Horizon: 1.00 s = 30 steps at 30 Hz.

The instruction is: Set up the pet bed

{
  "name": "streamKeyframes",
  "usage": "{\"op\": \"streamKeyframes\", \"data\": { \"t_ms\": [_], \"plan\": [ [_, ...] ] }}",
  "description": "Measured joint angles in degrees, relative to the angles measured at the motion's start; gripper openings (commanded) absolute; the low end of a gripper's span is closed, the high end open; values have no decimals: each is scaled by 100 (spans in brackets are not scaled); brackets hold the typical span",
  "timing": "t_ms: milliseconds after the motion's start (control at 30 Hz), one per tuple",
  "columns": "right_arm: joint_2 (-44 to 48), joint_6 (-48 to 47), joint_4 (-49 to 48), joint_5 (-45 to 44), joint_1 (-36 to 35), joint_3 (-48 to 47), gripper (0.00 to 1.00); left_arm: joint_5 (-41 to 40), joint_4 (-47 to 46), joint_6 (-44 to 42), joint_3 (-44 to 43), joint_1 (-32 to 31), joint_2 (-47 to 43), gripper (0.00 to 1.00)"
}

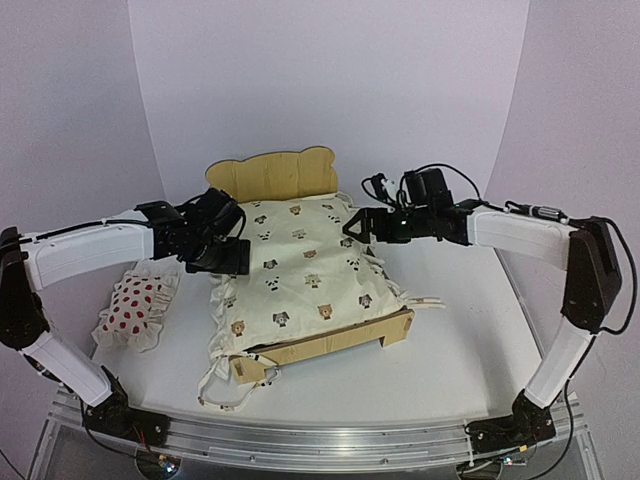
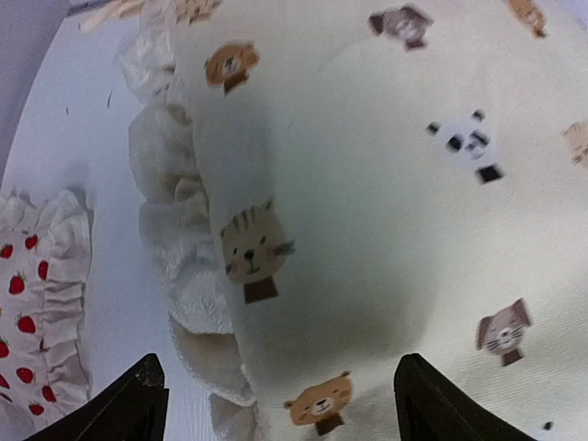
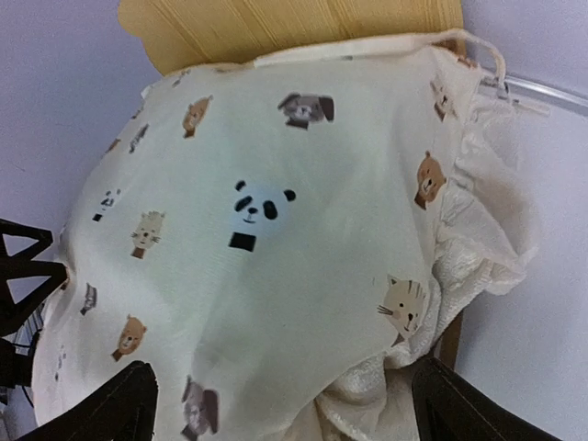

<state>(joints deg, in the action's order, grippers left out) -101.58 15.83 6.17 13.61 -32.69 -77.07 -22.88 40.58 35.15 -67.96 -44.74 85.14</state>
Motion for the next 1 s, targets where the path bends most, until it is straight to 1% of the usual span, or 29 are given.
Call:
{"op": "streamKeyframes", "data": {
  "t_ms": [167, 200, 233, 367, 467, 600, 700, 867, 1000],
  "plan": [
    [897, 137, 296, -235, 26, 43, 98, -298, -42, -517, -873, 35, 12, 92],
    [1108, 201, 325, -264, 28, 119, 98, -340, -81, -686, -1053, 75, 33, 97],
    [1342, 280, 350, -276, 27, 256, 98, -373, -188, -872, -1214, 148, 58, 99],
    [2195, 743, 482, -262, 11, 1087, 98, -331, -809, -1717, -1512, 677, 221, 100],
    [2499, 1079, 588, -209, -142, 1703, 98, 185, -1174, -2272, -1736, 1351, 516, 100],
    [2632, 1396, 766, -39, -578, 2319, 97, 1053, -1537, -2786, -2178, 2208, 1109, 100],
    [2860, 1564, 897, 65, -881, 2658, 97, 1649, -1736, -3073, -2501, 2642, 1564, 100],
    [3288, 1794, 874, 147, -1255, 2904, 96, 2408, -1923, -3484, -3010, 2954, 2277, 100],
    [3334, 1946, 846, 144, -1576, 3078, 95, 2783, -2041, -3690, -3444, 3097, 2847, 99]
  ]
}}
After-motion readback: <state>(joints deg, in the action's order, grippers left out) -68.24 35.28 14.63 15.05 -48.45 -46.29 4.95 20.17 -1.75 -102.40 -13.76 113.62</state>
